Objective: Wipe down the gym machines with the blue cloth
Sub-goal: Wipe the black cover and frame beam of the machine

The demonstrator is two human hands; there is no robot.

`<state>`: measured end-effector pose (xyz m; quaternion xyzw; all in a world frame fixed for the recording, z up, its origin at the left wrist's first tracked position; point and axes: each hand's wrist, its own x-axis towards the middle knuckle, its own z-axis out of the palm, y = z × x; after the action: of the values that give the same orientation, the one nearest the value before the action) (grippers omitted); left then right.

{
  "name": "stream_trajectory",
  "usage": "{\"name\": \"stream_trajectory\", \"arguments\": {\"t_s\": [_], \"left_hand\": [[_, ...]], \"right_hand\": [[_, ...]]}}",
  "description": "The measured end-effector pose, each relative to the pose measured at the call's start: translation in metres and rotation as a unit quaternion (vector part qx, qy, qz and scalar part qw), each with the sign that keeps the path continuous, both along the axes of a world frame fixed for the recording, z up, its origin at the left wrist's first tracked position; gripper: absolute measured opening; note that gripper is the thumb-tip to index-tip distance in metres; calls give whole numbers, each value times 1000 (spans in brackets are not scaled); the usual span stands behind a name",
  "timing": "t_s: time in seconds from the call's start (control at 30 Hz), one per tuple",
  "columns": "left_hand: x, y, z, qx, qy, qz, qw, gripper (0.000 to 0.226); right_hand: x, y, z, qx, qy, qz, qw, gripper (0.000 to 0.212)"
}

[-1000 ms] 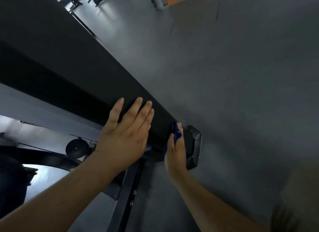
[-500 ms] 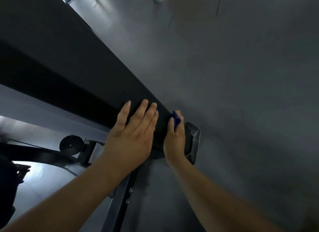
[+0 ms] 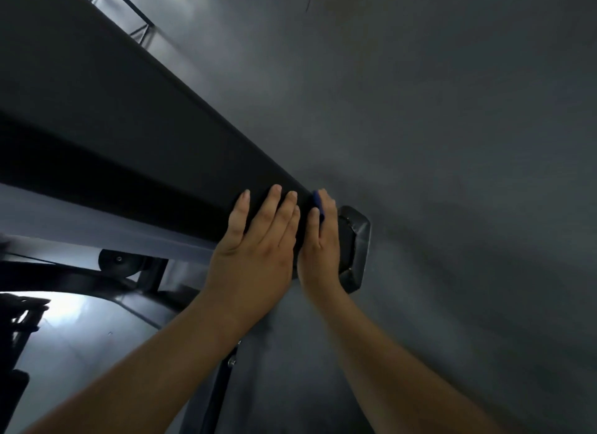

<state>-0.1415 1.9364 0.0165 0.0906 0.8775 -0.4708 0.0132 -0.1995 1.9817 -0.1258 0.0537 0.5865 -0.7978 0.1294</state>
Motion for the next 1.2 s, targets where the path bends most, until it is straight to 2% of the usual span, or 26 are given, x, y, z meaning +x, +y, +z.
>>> {"name": "stream_trajectory", "arguments": {"t_s": [0.1, 0.17, 0.27, 0.4, 0.47, 0.53, 0.67, 0.77, 0.9, 1.03, 1.1, 1.2], "left_hand": [[-2, 2, -4, 14, 10, 3, 1000, 67], [-3, 3, -4, 27, 17, 3, 999, 64], [-4, 2, -3, 39, 19, 3, 999, 62], [0, 0, -3, 16, 12, 1, 1000, 65], [0, 1, -3, 16, 15, -6, 1000, 65], [-2, 1, -2, 27, 25, -10, 999, 63], [-2, -2, -1, 32, 23, -20, 999, 62], [-1, -3, -5, 13, 27, -23, 999, 64], [-3, -3, -7, 14, 39, -30, 999, 62], [0, -7, -7, 14, 35, -33, 999, 63], [2, -9, -6, 6, 28, -35, 999, 66], [3, -9, -4, 6, 13, -36, 999, 66]], "right_hand": [[-6, 0, -25, 7, 13, 2, 1000, 42], [-11, 2, -60, 27, -61, 21, 998, 38], [-14, 4, -77, 39, -142, 38, 988, 50], [-21, 0, -34, 36, -54, 12, 998, 46], [-24, 0, -37, 45, -40, 16, 998, 44], [-24, 7, -61, 54, -60, 26, 996, 45], [-14, 13, -94, 80, -163, 53, 982, 53], [-16, -1, -70, 63, -114, 17, 991, 49], [-6, 9, -70, 48, -68, 31, 996, 50], [17, 6, -87, 56, -121, 30, 991, 53], [24, -3, -62, 50, -127, 18, 991, 53], [29, -9, -15, 32, -76, 6, 997, 52]]}}
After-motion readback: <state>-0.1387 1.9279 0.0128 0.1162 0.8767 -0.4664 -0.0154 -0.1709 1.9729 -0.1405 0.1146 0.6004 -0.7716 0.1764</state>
